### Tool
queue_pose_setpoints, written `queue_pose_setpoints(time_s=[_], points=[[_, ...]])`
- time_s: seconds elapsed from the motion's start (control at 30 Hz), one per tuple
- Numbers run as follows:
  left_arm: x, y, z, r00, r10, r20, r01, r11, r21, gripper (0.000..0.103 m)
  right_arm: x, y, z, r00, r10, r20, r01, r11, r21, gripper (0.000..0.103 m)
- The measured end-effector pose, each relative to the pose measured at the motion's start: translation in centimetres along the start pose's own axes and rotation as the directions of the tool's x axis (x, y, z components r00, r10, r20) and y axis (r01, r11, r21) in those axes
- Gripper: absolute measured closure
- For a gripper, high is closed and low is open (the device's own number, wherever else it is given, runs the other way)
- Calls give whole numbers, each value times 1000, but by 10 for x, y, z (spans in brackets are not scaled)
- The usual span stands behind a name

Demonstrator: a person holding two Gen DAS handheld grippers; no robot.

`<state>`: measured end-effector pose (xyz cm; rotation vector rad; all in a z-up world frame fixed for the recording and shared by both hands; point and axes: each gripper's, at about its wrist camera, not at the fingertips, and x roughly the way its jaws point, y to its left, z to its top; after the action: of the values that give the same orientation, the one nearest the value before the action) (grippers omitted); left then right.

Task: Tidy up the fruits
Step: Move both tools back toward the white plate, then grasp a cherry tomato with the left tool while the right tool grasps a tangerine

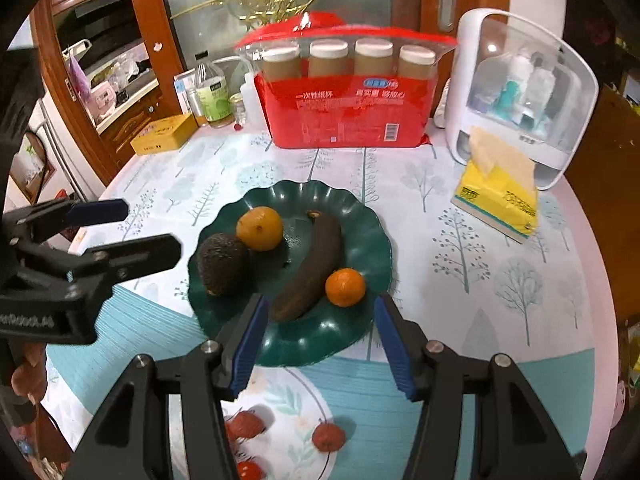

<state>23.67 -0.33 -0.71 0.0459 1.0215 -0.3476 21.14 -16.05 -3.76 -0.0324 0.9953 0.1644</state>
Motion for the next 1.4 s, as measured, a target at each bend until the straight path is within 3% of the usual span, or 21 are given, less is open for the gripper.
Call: queue_pose_setpoints(time_s=[0.3,0.63,1.07,1.4], points=[[-65,-12,-32,996,-1,87,-3,999,42,4,-54,9,-17,999,6,49,-8,999,44,47],[-106,-26,-80,989,-3,145,-9,996,84,4,-95,17,-58,998,13,61,-18,996,88,47],[-90,-31,-165,1000,20,21,-22,994,106,4,-98,34,-137,1000,7,-3,-7,992,126,47],[-43,-47,-230,989,-34,-142,62,978,201,4,-75,32,-193,996,1,-86,16,980,199,47]])
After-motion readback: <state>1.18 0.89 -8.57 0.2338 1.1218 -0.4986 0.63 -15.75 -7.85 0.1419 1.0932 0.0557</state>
